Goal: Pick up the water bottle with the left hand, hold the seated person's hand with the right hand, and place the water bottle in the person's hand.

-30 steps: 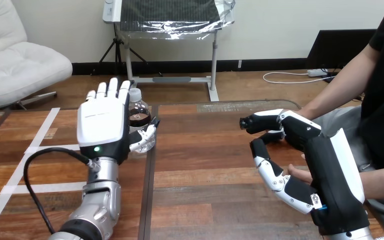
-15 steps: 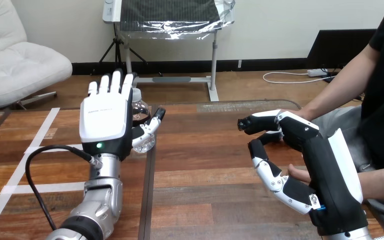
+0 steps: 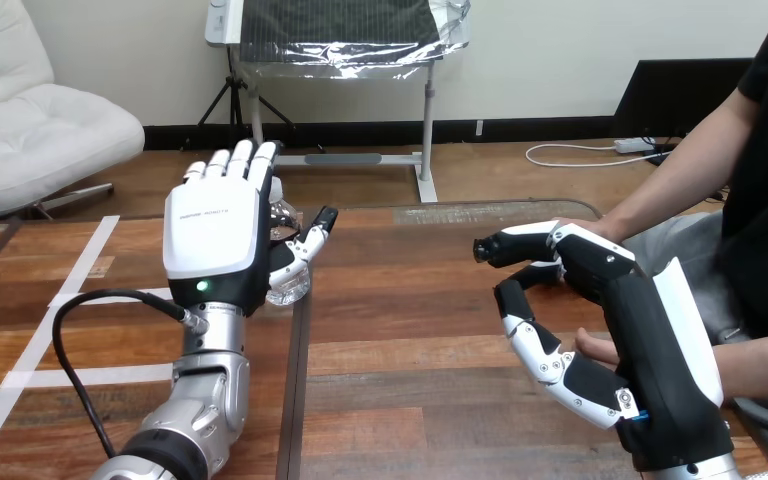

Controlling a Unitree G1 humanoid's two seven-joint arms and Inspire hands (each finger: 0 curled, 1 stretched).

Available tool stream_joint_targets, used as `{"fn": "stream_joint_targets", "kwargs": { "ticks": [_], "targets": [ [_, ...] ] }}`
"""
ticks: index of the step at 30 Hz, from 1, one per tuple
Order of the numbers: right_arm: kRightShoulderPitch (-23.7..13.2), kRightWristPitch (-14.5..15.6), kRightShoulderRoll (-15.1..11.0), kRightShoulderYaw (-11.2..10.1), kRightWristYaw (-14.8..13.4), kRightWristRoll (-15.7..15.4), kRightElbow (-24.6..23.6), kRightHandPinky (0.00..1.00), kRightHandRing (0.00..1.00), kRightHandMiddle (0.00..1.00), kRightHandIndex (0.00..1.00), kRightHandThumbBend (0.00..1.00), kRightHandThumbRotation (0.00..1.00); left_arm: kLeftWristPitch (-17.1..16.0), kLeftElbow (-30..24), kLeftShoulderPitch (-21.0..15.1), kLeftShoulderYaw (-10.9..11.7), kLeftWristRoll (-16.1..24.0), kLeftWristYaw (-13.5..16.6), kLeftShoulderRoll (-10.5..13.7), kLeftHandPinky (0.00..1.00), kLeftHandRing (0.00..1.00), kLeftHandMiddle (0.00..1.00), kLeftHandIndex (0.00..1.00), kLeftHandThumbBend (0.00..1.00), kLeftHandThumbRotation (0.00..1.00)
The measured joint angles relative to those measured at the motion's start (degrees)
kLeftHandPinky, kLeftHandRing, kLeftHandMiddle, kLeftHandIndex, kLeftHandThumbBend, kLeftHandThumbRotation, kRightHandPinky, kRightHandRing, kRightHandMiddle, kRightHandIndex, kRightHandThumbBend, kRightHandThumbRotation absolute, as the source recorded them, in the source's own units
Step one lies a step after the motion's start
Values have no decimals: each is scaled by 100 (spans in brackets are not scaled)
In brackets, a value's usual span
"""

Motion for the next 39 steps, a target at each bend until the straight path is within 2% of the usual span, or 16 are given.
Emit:
{"fn": "stream_joint_targets", "kwargs": {
  "ticks": [6,20,29,39],
  "targets": [
    [0,1,-1,31,0,-1,0,53,64,67,61,25,0,-39,-6,-4,0,-19,-162,0,86,90,92,89,50,94],
    [0,0,-15,79,0,5,10,53,64,67,61,25,0,69,31,-64,-28,-28,-1046,2,89,91,92,88,53,97],
    [-2,0,-27,79,0,11,52,53,64,67,61,25,0,270,214,-289,-122,10,-1545,2,90,92,93,89,56,100],
    [-2,0,-27,84,0,12,66,53,65,67,61,26,0,335,334,-521,-226,11,-1758,12,88,91,91,88,57,100]
  ]
}}
